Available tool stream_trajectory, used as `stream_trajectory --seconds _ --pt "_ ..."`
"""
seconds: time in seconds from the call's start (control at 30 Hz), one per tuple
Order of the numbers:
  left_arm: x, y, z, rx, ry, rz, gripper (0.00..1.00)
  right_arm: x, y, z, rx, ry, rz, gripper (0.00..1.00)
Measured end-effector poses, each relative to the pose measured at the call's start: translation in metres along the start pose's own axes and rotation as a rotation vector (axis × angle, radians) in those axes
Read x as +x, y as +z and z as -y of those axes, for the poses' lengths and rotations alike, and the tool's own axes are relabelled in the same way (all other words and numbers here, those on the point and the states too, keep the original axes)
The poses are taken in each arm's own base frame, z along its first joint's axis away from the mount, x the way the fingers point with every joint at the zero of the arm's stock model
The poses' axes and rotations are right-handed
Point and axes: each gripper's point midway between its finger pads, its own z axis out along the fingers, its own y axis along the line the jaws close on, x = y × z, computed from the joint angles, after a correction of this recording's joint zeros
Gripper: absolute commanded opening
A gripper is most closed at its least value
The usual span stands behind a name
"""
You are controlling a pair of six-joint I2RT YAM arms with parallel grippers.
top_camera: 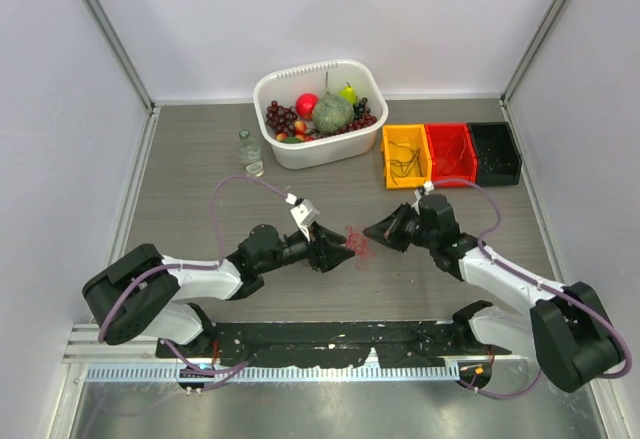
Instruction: Untangle the cables
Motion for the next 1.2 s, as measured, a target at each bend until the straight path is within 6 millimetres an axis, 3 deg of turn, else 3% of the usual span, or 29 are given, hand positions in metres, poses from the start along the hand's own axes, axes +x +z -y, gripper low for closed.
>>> stream_trajectory --seconds 0.1,0.17,0.3,0.4,0.5,0.57,0.67,0.77,0.97,1.2 --pt "-0.002 -0.002 0.006 0.028 0.005 0.009 0.70 -0.013 -0.008 -0.031 -0.069 -0.149 0.041 0.01" --pt "-0.005 -0.008 0.008 0.032 0.011 0.031 0.68 -0.020 -0.013 -0.052 -0.116 -0.248 0.064 0.01" --pt "-0.015 -0.029 0.004 -0.016 0.023 0.105 0.42 -0.023 -0.020 -0.071 -0.175 -0.397 0.068 0.01" --pt "-0.030 -0.039 -0.003 -0.069 0.029 0.172 0.37 -0.017 -0.021 -0.071 -0.192 -0.460 0.042 0.01" --pt "-0.039 -0.041 -0.010 -0.106 0.028 0.211 0.64 -0.015 -0.022 -0.070 -0.203 -0.507 0.028 0.01" --pt "-0.039 -0.042 -0.015 -0.126 0.017 0.219 0.70 -0.013 -0.022 -0.069 -0.208 -0.530 0.019 0.01" --pt "-0.034 -0.040 -0.022 -0.150 -0.010 0.205 0.65 -0.010 -0.022 -0.068 -0.214 -0.545 0.007 0.01" --pt "-0.025 -0.027 -0.023 -0.127 -0.038 0.151 0.52 -0.008 -0.022 -0.065 -0.214 -0.550 -0.003 0.01" --pt "-0.012 0.003 -0.008 0.004 -0.085 0.044 0.49 -0.007 -0.022 -0.066 -0.222 -0.554 -0.007 0.01" --pt "0.001 0.005 0.004 0.081 -0.122 -0.018 0.35 -0.006 -0.022 -0.066 -0.227 -0.555 -0.015 0.01"
